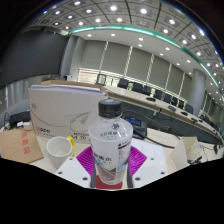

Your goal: Pour water

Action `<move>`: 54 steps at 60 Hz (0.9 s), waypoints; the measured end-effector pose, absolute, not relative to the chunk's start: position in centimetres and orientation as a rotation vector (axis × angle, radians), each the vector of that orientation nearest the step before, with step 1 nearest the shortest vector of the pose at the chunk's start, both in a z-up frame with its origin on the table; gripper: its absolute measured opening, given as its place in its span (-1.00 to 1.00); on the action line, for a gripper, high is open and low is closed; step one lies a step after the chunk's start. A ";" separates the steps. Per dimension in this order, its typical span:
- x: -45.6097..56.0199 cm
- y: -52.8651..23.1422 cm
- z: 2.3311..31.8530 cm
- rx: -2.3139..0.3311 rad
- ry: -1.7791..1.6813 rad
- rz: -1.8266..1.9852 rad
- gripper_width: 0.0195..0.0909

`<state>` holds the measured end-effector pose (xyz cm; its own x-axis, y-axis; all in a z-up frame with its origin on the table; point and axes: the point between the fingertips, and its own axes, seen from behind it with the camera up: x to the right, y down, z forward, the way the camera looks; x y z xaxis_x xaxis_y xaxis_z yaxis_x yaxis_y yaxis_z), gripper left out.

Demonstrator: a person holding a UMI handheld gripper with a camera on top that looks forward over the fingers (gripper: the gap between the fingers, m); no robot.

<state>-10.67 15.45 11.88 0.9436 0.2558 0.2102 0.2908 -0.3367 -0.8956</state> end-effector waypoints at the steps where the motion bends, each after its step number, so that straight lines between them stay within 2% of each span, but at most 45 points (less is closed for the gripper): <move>1: -10.6 15.4 11.5 -1.942 -0.382 -0.013 -0.38; 16: -9.5 15.8 5.8 -1.994 -0.286 0.110 -0.38; 20: -9.0 15.6 5.9 -1.968 -0.258 0.144 -0.35; 25: -8.8 15.5 5.8 -1.963 -0.211 0.175 -0.20; 31: -8.6 15.1 5.5 -1.993 -0.189 0.193 0.08; 33: -8.5 14.7 5.2 -2.026 -0.176 0.197 0.35; 36: -8.4 14.1 5.0 -2.067 -0.137 0.216 0.91; 38: -8.1 13.7 5.3 -2.081 -0.106 0.222 0.80; 44: -7.5 11.5 6.7 -2.123 -0.090 0.178 0.88; 54: -7.8 4.6 11.5 -2.180 -0.120 0.044 0.87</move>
